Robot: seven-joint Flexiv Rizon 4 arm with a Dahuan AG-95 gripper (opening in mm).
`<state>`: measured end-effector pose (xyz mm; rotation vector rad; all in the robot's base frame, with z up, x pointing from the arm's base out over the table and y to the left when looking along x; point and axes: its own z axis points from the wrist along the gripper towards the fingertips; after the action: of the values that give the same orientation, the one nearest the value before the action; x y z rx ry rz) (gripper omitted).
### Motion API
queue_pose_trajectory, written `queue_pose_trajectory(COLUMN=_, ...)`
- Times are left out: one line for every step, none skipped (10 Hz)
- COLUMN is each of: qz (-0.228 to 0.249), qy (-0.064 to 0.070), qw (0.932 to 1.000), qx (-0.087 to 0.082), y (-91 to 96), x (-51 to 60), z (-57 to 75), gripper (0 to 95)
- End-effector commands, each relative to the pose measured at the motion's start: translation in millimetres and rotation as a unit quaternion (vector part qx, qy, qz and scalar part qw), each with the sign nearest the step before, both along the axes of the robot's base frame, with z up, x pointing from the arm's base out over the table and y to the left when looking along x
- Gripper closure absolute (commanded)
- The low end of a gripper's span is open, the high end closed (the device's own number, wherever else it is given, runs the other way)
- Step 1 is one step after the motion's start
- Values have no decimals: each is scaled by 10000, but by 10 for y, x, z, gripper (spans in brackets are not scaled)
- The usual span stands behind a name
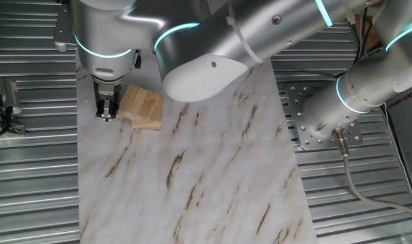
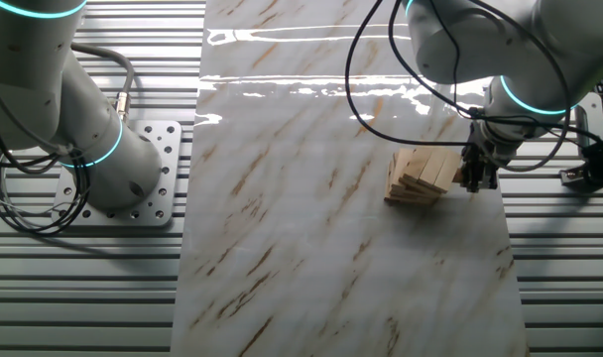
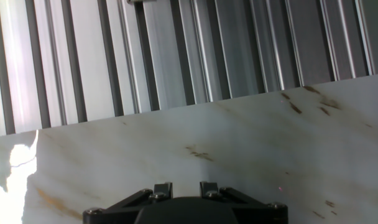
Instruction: Play Jenga
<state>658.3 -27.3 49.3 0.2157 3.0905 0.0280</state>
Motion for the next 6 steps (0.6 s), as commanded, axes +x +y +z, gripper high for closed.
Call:
queue_pose_trajectory(qz=1, qy=-1, qw=10000, qx=5, y=0, x=3, z=2, gripper=950)
queue_pose_trajectory(qz=4, qy=-1, qw=10000, qx=2, y=0, x=6, z=1, gripper=950)
queue_pose_trajectory(qz=5, qy=1, qw=10000, qx=2, y=0, x=13, z=0, gripper=950)
queue_pose_trajectory(qz=7, qy=4, qw=10000, qx=0, y=2, x=22, z=2, gripper=950)
queue_pose_trajectory(qz=9, qy=7, qw=10000, qx=1, y=3, x=26, z=3, gripper=950)
queue_pose_trajectory(qz=7, qy=17, qw=10000, qx=0, y=5, x=37, z=7, gripper=950)
